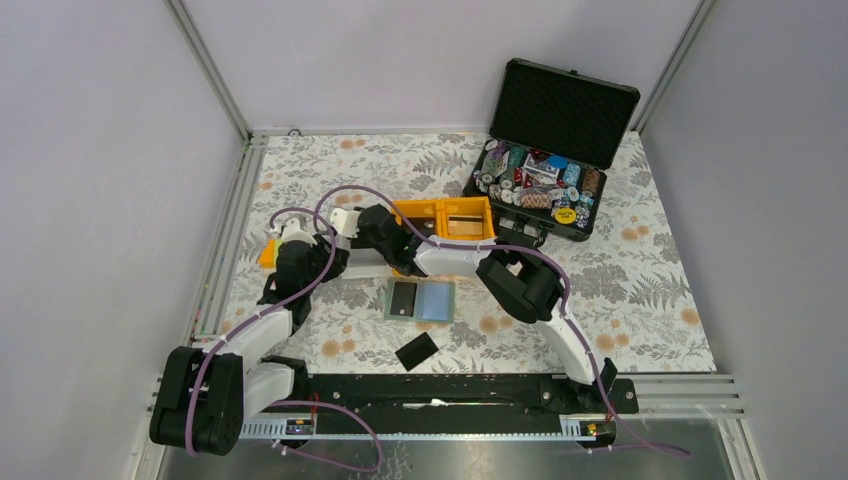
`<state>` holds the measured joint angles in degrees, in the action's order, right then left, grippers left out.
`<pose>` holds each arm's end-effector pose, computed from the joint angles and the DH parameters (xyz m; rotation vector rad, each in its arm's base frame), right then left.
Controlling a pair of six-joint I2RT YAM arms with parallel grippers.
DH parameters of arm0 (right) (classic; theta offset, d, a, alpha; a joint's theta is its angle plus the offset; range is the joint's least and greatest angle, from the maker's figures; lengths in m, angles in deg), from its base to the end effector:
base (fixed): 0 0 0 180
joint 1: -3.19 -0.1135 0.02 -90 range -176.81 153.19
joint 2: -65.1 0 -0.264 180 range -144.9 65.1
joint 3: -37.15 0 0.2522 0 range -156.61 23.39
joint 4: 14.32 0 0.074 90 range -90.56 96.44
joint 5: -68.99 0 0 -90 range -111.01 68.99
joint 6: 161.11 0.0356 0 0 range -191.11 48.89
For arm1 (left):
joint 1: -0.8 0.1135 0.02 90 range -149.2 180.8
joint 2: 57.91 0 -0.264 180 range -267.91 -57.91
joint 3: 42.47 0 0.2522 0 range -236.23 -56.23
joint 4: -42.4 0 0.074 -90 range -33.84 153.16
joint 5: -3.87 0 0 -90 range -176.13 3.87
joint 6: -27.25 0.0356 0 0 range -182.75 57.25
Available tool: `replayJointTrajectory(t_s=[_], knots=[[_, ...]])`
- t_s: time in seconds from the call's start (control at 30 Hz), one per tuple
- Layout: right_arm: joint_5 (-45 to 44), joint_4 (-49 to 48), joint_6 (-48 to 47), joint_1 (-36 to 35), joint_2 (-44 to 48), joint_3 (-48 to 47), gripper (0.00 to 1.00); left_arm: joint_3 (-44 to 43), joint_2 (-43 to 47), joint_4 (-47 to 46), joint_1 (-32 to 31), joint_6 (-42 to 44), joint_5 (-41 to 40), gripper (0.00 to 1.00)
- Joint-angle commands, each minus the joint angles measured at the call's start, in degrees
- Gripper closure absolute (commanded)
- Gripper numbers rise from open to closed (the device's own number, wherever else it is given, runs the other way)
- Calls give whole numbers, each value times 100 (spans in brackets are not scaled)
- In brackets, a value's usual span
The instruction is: Put the credit cards into the card holder
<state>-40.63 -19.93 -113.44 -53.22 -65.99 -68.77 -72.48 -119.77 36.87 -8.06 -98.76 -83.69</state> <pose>0.2994 0.4291 0.1692 -1.2779 1.3990 -0.1600 0.2052 -0.0335 0.1646 -0.4596 2.0201 -0.5317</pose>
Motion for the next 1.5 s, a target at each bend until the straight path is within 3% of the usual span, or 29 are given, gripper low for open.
replayJointTrajectory(t_s=[0.0, 0.4, 0.63, 0.93, 1.07, 1.23, 1.47], knots=[[49, 155, -101, 24, 0, -240, 63, 4, 85, -59, 25, -3, -143, 89], [309, 1101, -16, 24, -487, -1084, 68, -19, 100, -48, 25, -9, -95, 90], [441, 1181, 162, 24, -374, -1145, 100, -23, 217, 36, 25, -6, -107, 90], [744, 949, 662, 33, 413, -752, 100, -168, 661, 459, 25, 40, -160, 88], [629, 1049, 868, 33, 779, -628, 100, -233, 905, 663, 25, 63, -197, 78], [588, 1081, 1431, 38, 1354, -195, 100, -493, 1426, 1161, 25, 61, -193, 55], [1018, 901, 3357, 181, 2460, 723, 100, -722, 2364, 1601, 27, 145, 307, 25]])
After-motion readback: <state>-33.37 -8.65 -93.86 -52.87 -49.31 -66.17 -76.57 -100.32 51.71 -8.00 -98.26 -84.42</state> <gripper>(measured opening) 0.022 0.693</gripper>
